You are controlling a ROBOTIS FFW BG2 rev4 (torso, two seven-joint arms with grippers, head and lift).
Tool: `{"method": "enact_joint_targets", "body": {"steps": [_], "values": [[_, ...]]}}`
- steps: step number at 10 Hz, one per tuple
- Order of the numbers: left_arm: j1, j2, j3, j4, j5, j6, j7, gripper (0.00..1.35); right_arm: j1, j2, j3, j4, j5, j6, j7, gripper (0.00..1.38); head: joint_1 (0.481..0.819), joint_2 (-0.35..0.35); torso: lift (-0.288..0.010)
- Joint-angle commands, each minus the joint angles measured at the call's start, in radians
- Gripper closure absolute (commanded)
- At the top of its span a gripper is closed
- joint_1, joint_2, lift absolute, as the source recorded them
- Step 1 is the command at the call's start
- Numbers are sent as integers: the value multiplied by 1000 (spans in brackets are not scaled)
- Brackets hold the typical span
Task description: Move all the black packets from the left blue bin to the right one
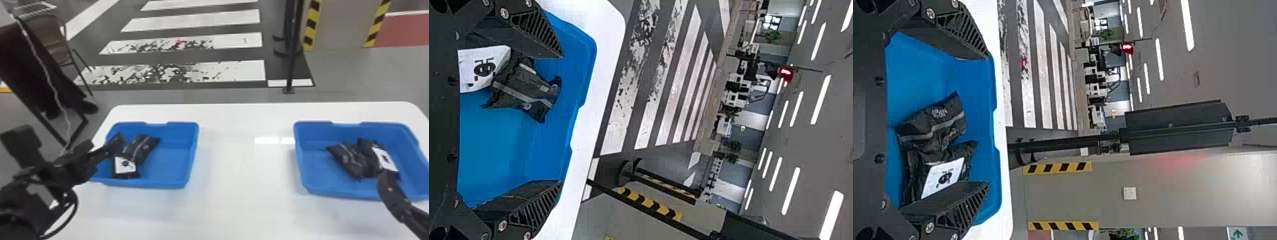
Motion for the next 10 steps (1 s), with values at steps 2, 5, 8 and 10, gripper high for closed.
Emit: {"method": "enact_joint_targets", "body": {"steps": [2, 5, 8, 10], "values": [[-132, 44, -23, 106, -53, 102, 18, 150, 69, -4, 45, -28, -32, 5, 2, 145, 695, 209, -138], [-304, 92, -65, 261, -147, 269, 32, 150, 64, -7, 55, -9, -32, 32, 8, 151, 695, 262, -138], [-451, 138, -190, 418, -243, 348, 32, 150, 57, -7, 61, 1, -40, 42, 14, 154, 695, 256, -138], [-488, 129, -218, 464, -325, 389, 32, 150, 54, -7, 63, 8, -56, 49, 15, 154, 695, 242, -138]]}}
